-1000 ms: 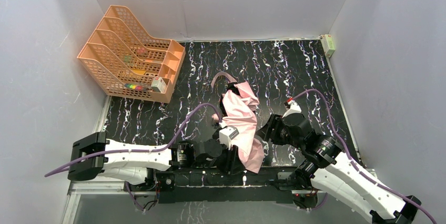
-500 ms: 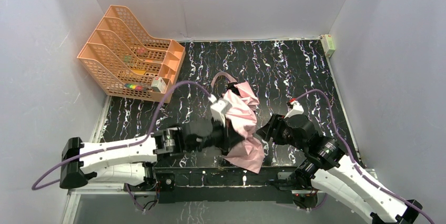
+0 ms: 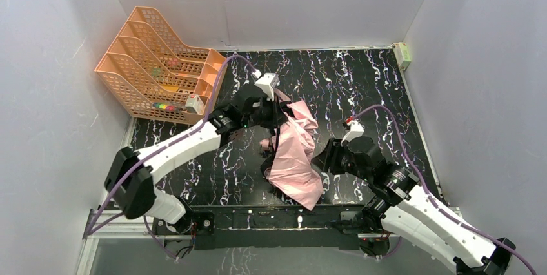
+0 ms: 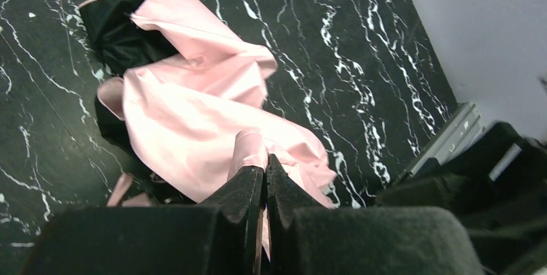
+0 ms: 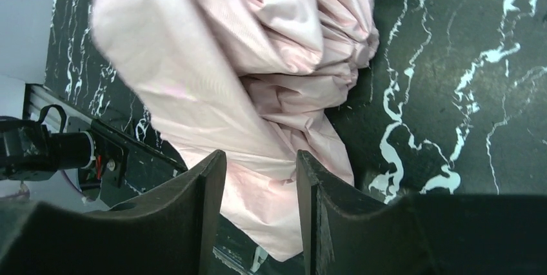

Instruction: Put away the umbrella

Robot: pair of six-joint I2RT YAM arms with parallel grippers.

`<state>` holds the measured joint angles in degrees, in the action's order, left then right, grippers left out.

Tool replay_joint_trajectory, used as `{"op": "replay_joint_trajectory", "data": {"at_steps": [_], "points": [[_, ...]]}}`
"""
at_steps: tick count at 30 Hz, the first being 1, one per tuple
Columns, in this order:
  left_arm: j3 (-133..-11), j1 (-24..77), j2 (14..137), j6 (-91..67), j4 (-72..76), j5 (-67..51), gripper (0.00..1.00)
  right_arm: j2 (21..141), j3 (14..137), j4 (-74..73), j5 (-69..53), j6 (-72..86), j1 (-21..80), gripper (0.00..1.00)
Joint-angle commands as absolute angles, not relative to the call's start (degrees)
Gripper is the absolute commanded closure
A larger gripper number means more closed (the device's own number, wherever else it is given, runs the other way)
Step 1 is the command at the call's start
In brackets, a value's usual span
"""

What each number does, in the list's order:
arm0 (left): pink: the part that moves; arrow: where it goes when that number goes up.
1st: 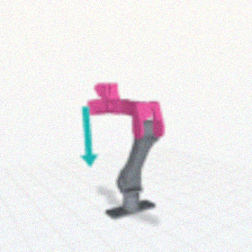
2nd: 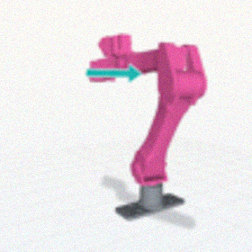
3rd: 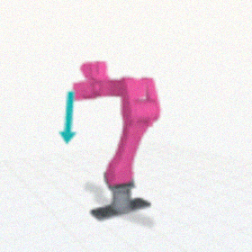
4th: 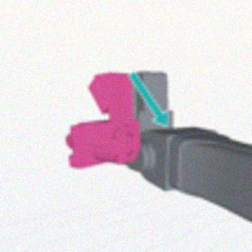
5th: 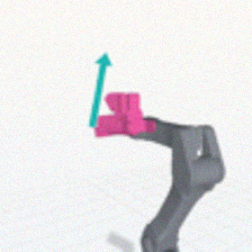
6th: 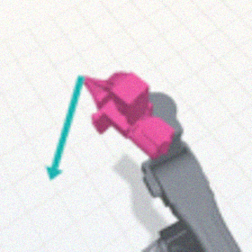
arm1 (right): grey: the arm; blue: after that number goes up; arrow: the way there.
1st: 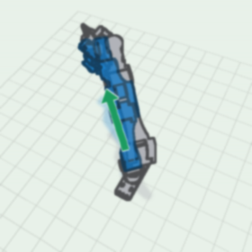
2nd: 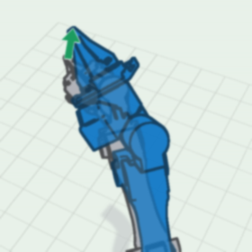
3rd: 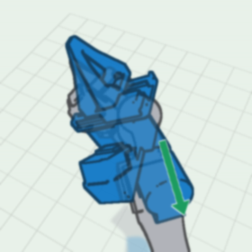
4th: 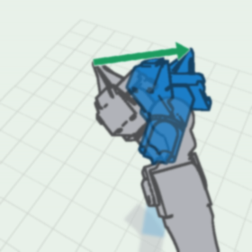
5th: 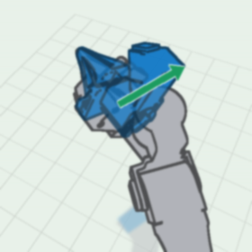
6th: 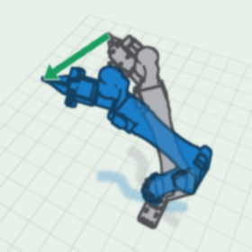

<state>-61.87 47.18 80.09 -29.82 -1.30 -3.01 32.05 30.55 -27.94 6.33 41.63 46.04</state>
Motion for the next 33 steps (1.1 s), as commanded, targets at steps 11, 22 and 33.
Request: {"op": "replay_joint_trajectory", "data": {"at_steps": [11,22,33], "points": [[-71.82,33.86,96.4,-29.54,8.7,-20.42,1.0,44.79,37.01,-9.8,-5.11,32.55,46.22,0.71],[-75.4,33.07,104.13,-27.98,7.55,-23.32,1.0,65.14,50.43,-6.36,-4.84,24.99,42.93,0.82],[-77.7,32.3,107.93,-28.02,6.22,-22.06,1.0,80.2,54.68,1.04,-19.44,22.32,31.5,0.85]]}}
